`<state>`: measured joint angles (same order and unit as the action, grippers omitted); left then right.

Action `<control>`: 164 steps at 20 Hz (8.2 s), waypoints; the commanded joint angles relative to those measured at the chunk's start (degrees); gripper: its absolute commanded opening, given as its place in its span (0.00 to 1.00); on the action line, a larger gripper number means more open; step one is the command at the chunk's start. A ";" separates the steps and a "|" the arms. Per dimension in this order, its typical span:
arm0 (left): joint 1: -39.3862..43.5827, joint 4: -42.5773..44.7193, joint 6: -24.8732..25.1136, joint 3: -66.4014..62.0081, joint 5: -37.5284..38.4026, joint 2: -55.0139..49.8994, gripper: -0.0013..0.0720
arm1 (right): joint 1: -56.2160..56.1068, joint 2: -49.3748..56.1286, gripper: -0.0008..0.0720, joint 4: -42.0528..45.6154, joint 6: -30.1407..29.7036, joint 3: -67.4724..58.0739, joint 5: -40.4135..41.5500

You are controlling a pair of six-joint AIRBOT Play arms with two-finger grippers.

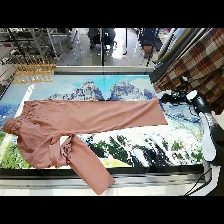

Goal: Fold the clothes and pants, and hang the long-sleeved shirts on hangers.

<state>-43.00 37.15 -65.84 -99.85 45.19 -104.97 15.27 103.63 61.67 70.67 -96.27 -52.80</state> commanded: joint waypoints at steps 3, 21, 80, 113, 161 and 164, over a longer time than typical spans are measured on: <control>-8.04 22.97 -8.22 0.94 37.05 2.56 0.68 | -4.44 -2.93 0.70 -13.57 -12.00 5.38 -38.47; -8.46 11.15 -3.56 26.34 32.61 24.76 0.53 | -51.08 -7.23 0.70 -13.90 -18.93 35.58 -24.63; -5.49 -9.68 3.80 41.68 11.93 26.88 0.03 | 4.37 -25.79 0.03 -13.90 -4.33 40.54 5.51; -18.10 28.63 -6.25 34.73 28.98 21.22 0.90 | 18.62 -20.96 0.76 -5.33 2.16 39.82 -20.13; -21.03 35.21 10.75 28.96 35.65 20.94 0.03 | 11.13 -43.58 0.03 18.80 -3.28 47.06 -25.51; -20.81 31.32 9.14 26.77 36.94 20.98 0.03 | 11.10 -43.30 0.03 11.10 -3.28 42.93 -17.42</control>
<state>-63.75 70.61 -56.21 -71.68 81.25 -83.99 26.44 60.49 78.04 67.40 -51.20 -76.60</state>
